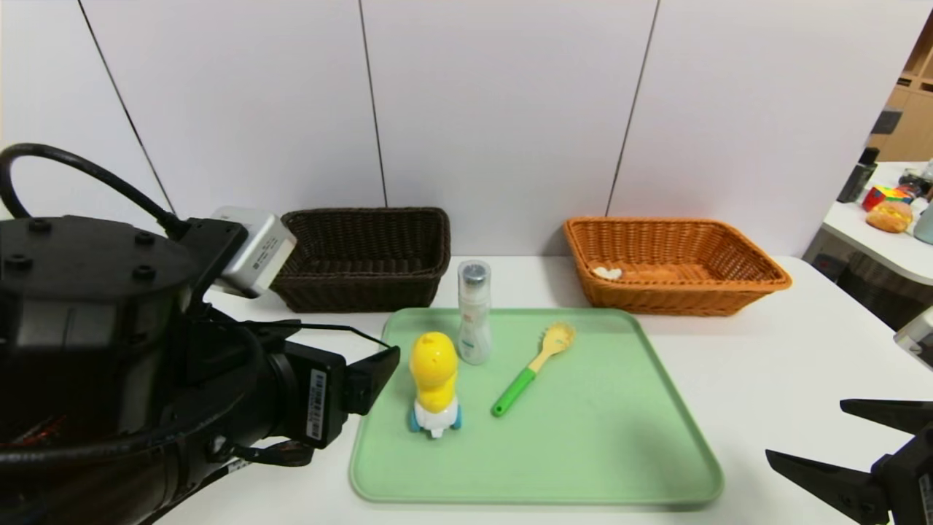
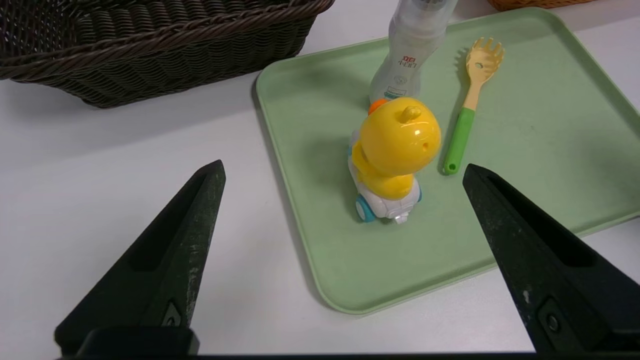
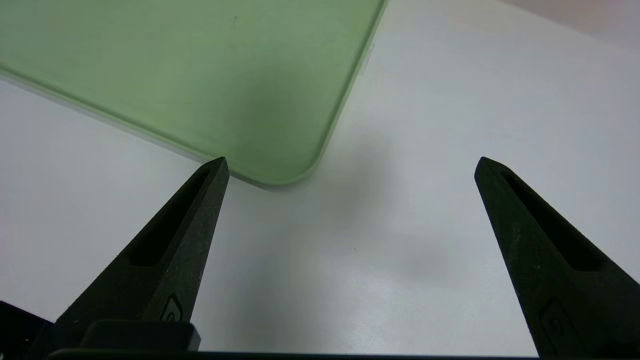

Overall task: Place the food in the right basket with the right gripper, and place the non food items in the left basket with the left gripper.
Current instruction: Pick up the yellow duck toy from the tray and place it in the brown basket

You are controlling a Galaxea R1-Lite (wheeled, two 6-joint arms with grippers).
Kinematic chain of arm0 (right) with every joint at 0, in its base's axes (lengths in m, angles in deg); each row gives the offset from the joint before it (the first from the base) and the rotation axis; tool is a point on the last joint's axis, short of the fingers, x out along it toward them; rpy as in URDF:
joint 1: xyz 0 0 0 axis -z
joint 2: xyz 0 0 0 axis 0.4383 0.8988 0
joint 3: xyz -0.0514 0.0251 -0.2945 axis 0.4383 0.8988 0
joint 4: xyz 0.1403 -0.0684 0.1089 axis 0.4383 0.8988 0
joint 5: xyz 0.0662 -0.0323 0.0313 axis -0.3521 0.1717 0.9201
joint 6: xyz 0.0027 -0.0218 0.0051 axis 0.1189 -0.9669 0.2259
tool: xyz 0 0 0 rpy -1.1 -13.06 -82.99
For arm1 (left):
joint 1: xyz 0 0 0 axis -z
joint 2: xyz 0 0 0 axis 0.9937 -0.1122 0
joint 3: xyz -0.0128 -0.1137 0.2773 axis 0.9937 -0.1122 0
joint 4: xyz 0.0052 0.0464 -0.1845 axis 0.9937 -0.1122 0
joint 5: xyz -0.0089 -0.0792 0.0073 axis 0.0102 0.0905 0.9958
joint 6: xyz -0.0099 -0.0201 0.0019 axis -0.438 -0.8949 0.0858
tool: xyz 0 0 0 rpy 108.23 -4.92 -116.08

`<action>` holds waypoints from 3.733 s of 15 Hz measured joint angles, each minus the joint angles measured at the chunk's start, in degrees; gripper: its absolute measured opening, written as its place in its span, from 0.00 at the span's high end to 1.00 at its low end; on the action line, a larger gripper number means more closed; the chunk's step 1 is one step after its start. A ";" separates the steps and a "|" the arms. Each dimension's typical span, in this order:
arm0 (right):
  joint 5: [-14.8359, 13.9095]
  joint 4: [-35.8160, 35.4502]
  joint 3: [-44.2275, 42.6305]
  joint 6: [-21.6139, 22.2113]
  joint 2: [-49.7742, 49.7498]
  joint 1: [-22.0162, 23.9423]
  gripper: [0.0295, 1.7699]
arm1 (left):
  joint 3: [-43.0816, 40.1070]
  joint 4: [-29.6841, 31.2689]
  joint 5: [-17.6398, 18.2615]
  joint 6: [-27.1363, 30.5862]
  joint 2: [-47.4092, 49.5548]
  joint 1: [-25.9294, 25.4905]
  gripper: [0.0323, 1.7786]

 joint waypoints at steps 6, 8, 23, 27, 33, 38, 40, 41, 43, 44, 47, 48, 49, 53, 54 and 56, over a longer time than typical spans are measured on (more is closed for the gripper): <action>-0.21 -0.88 1.33 0.01 0.22 0.00 0.04 | 6.17 -7.42 -6.19 -5.42 -4.17 5.07 0.05; -0.18 -0.90 1.72 0.04 0.13 0.00 0.04 | 7.72 -9.69 -7.57 -6.91 -5.52 6.21 0.05; -0.21 -1.15 4.06 0.01 -0.11 0.33 0.04 | 17.58 -18.44 -11.15 -15.10 -17.20 11.91 0.05; -0.21 -1.12 4.22 0.01 -0.48 0.44 0.04 | 18.36 -18.29 -11.91 -16.25 -19.65 11.33 0.05; -0.18 -1.12 4.56 0.04 -1.07 0.52 0.04 | 19.40 -18.01 -12.04 -18.27 -22.33 8.80 0.05; -0.21 -1.15 4.61 0.01 -1.32 0.55 0.04 | 19.63 -17.87 -12.09 -19.50 -24.39 8.37 0.05; -0.22 -1.15 4.61 0.04 -1.33 0.55 0.04 | 19.79 -17.90 -12.09 -19.72 -24.87 8.30 0.05; -0.22 -1.15 4.61 0.01 -1.33 0.55 0.04 | 19.83 -17.90 -12.07 -20.07 -25.04 8.33 0.05; -0.21 -1.15 4.61 0.04 -1.35 0.55 0.04 | 19.83 -17.90 -12.12 -20.36 -25.53 8.33 0.05; -0.21 -1.15 4.61 0.01 -1.33 0.55 0.04 | 19.83 -17.85 -12.12 -20.50 -25.70 8.33 0.05; -0.13 -1.15 4.61 -0.02 -1.33 0.55 0.04 | 19.70 -17.90 -12.20 -21.71 -26.27 8.33 0.05; -0.10 -1.15 4.61 -0.02 -1.33 0.55 0.04 | 19.57 -17.90 -12.23 -21.93 -26.33 8.28 0.05; -0.11 -1.15 4.61 -0.07 -1.33 0.55 0.04 | 19.52 -17.90 -12.24 -21.94 -26.40 8.11 0.05; -0.11 -1.15 4.61 0.01 -1.33 0.55 0.04 | 19.46 -17.85 -12.79 -22.02 -26.94 7.11 0.05; -0.18 -1.15 4.63 0.00 -1.38 0.55 0.04 | 19.50 -17.81 -12.98 -22.26 -27.23 6.80 0.05; -0.11 -1.12 4.83 -0.07 -1.60 0.55 0.04 | 19.61 -17.85 -13.20 -23.59 -28.09 6.40 0.05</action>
